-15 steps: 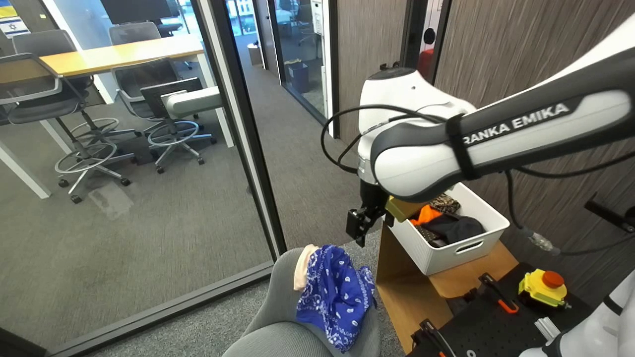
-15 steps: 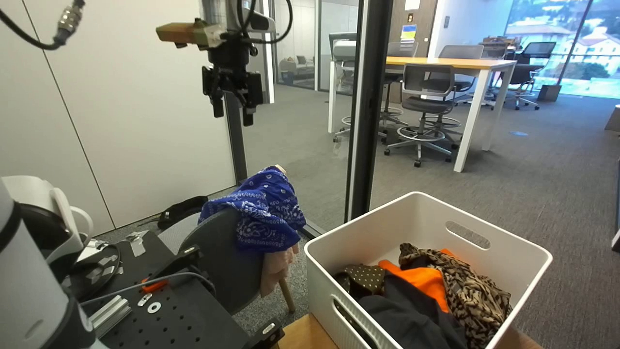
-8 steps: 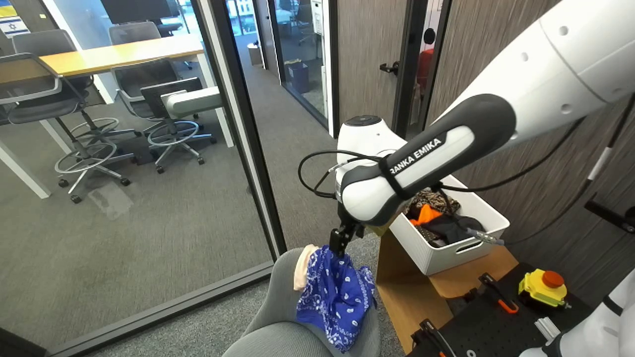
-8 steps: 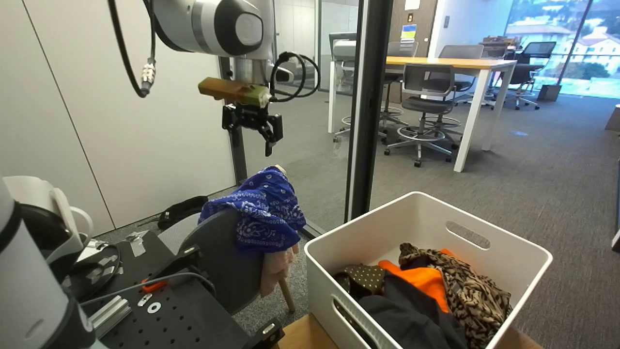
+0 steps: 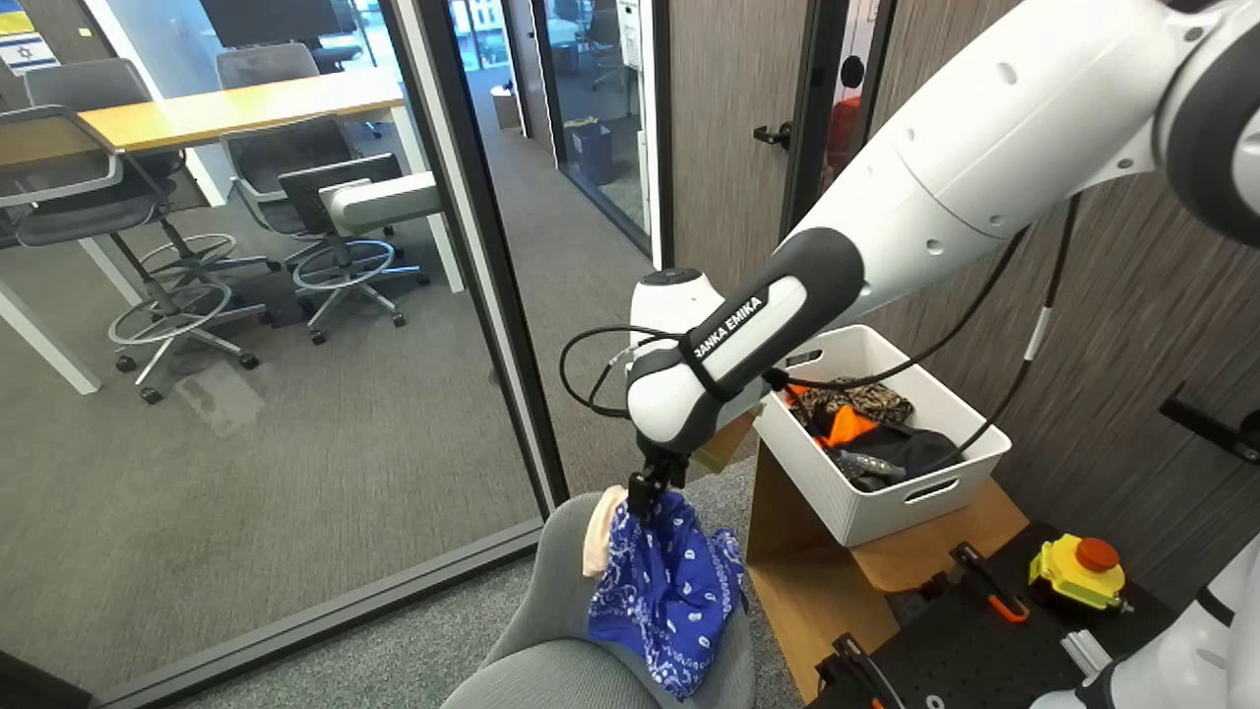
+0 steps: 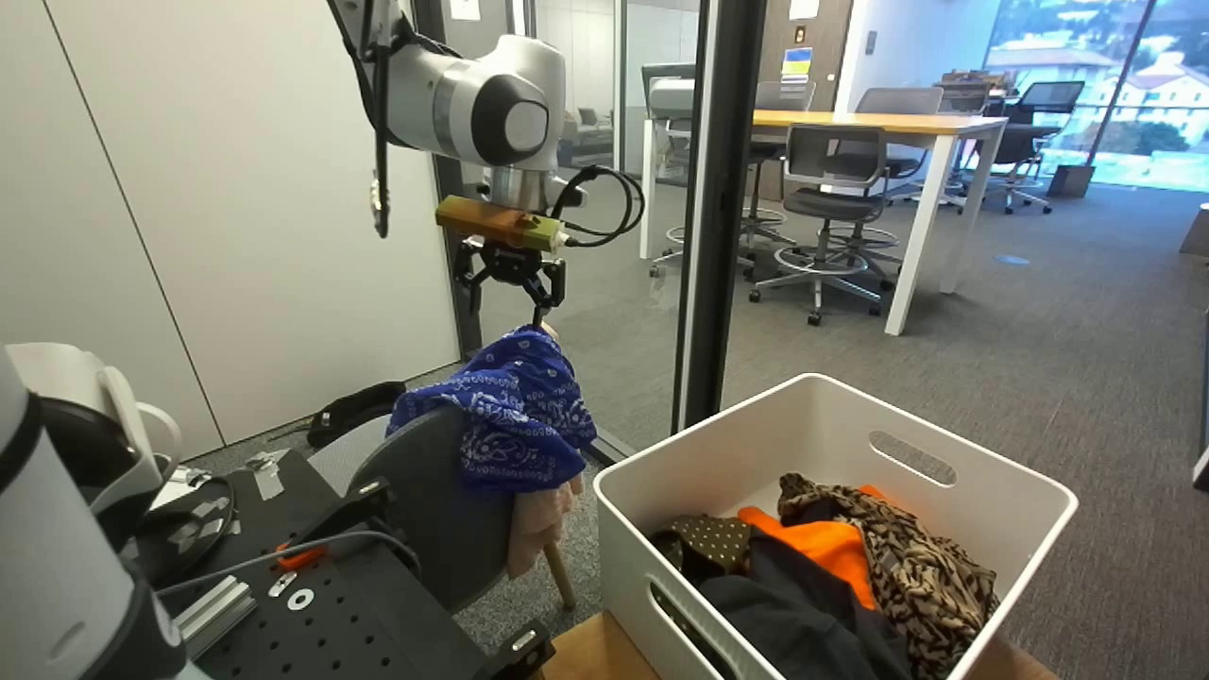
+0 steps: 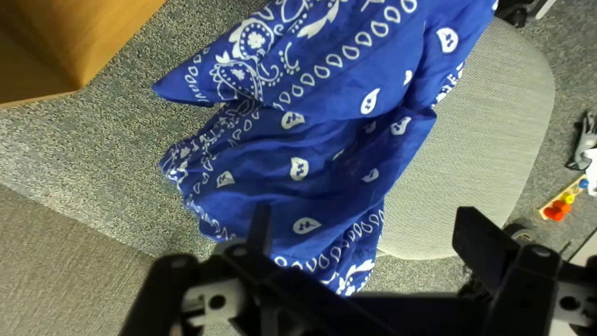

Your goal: Remove the clothes from the chair and put them in the basket

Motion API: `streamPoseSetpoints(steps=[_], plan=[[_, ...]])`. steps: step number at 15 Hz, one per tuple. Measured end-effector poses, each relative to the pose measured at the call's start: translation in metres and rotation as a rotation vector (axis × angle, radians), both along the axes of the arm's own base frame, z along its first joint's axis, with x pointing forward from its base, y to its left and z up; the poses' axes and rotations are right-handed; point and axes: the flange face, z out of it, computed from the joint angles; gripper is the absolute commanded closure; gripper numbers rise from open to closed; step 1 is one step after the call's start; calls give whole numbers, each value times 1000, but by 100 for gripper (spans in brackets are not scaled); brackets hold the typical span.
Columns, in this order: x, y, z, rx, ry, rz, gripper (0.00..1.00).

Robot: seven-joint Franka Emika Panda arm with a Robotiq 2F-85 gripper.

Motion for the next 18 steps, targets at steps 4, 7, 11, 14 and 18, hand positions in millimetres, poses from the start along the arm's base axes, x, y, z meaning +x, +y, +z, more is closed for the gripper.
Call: streamPoseSetpoints(steps=[4,7,11,14,18], plan=[[16,5,-22,5,11,13,0],[24,5,-34,-7,3,33,0],[30,6,-45,-12,-5,47,0],[33,6,-49,-12,-6,48,0],[36,5,-52,-11,-9,43,0]])
